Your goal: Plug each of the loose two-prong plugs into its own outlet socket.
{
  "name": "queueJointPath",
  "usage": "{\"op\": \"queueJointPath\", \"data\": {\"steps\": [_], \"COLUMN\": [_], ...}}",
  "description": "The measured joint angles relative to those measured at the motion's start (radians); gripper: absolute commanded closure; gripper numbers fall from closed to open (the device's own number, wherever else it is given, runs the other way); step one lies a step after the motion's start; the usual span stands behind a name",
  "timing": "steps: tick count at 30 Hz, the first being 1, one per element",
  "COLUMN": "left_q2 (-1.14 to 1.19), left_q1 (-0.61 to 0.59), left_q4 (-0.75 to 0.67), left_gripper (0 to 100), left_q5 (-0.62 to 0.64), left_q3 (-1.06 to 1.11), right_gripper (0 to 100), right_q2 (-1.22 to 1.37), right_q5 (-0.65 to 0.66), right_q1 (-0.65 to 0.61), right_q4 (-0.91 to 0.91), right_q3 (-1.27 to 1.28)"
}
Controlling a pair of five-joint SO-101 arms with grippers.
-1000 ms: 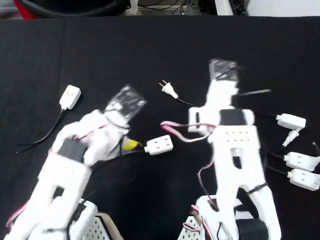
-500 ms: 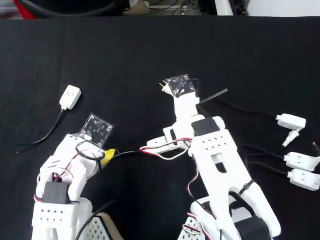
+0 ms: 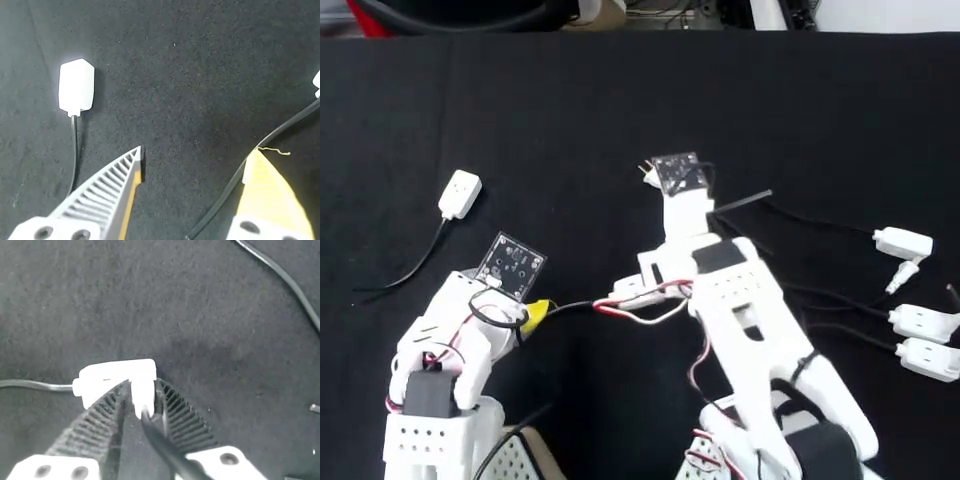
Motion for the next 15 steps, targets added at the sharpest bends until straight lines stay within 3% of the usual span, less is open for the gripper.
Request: {"op": "queueJointPath", "data": {"steps": [7,15], "left_q2": [0.000,0.000], "left_q1": [0.000,0.000], "left_q4": [0.000,0.000], "left_gripper": [68,68], "left_q5": [-0.026,-0.028], "left_q3": [0.018,0.018], "right_gripper": [98.7,98.7], "right_q2": [0.126,0.032], "right_q5": [0.015,0.018], "right_q1": [0.002,0.002], "right_q4": [-0.025,0.018], "right_q3": [-0.075,-0.034]}}
